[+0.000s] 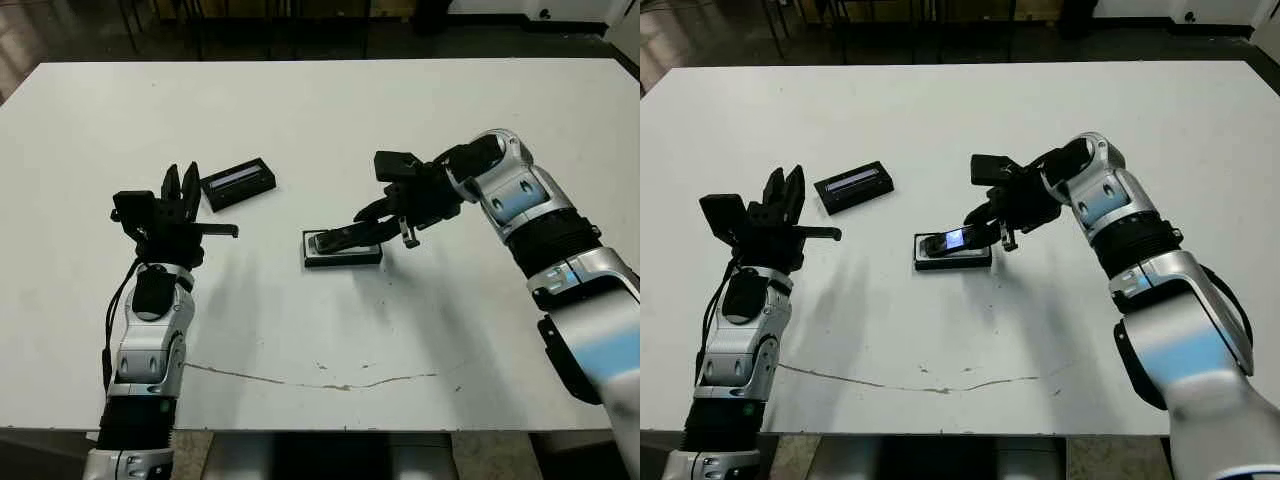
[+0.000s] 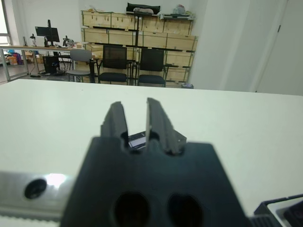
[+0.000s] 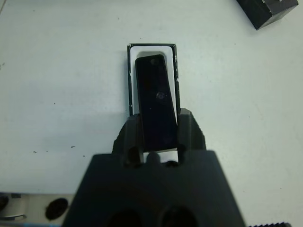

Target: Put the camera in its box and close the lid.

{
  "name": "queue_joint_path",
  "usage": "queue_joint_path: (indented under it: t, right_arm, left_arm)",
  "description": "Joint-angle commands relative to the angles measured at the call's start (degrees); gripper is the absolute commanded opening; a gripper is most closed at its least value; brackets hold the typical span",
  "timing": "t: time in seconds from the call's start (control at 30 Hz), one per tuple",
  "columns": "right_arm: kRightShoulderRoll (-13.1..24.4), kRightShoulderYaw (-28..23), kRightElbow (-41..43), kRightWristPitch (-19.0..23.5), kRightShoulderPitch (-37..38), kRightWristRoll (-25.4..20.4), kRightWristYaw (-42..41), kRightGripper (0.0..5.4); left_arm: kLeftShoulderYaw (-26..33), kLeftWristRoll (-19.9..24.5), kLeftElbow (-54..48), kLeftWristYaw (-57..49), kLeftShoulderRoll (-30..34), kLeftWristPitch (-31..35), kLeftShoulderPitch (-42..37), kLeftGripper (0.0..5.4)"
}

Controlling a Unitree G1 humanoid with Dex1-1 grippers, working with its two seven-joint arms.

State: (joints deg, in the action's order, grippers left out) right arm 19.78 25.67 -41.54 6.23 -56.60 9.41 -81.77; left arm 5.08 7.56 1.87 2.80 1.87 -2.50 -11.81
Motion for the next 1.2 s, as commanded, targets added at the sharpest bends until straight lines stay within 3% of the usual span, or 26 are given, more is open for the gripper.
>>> queue_joint_path:
  t: [0.03,0.47,0.77,1.2]
  right_arm:
    - [0.19,0.98,-0.26,-0.47,0.06,1.24,0.37,0.37]
    - [-0.94,3.45,0.61,-0.62,-0.24,4.1,1.0,0.37]
    - [-3.53,4.45,2.27,2.21,-0.3,4.09,0.45,0.37]
    - [-5.27,5.29,3.83,1.75,0.52,4.26,1.96,0.37]
  left_arm:
    - [0.22,0.07,0.25,-0.18,-0.1,1.02,0.99,0.0]
    - [0.09,-0.21,-0.14,-0.85,-0.3,1.47,0.85,0.0]
    - [0.11,-0.31,0.33,-0.8,-0.26,1.02,0.63,0.0]
    - [0.21,-0.34,0.16,-1.0,-0.38,1.11,0.83,0.0]
